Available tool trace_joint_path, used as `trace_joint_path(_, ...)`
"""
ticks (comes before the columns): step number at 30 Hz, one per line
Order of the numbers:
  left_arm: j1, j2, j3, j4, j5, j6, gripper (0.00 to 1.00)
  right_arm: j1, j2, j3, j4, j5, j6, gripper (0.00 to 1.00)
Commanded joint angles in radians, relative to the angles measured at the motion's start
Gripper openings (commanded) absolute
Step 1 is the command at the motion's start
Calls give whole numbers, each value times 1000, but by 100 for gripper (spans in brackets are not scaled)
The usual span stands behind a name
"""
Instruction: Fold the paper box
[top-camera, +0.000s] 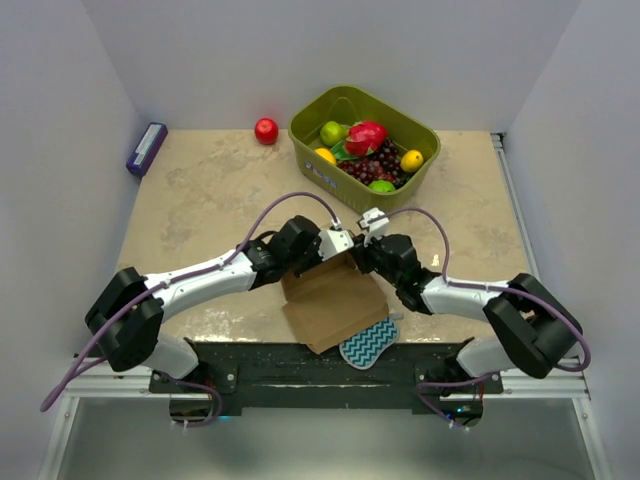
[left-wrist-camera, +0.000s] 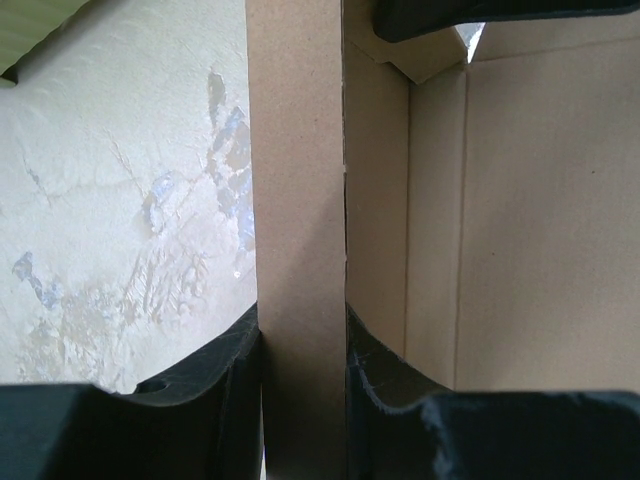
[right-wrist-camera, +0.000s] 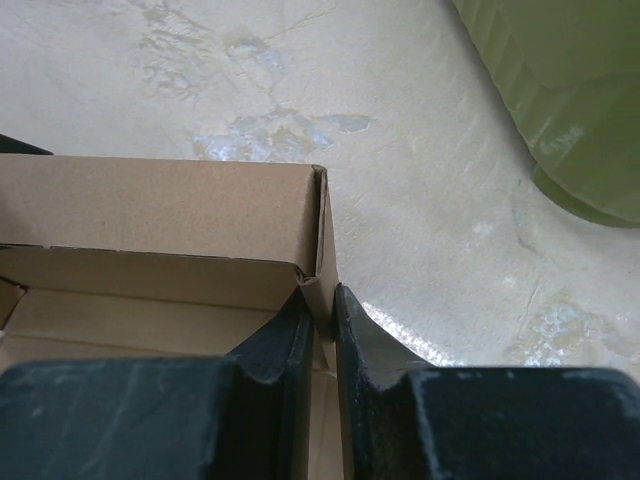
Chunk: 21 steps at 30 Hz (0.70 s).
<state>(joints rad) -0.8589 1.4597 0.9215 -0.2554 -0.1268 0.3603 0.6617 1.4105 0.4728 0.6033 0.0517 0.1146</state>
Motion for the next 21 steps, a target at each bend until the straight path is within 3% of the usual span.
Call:
trace_joint_path(1,-20,13,-3,-24,78,6,13,21,-27,35,10,206,7,6)
trace_joint_path(4,-20,16,2,-27,82,0,12,38,-18,41,-7,284,22,0)
trace_joint_path(21,-2,-7,11,-24,158,-26,11,130,-8,10,-28,774,143,0)
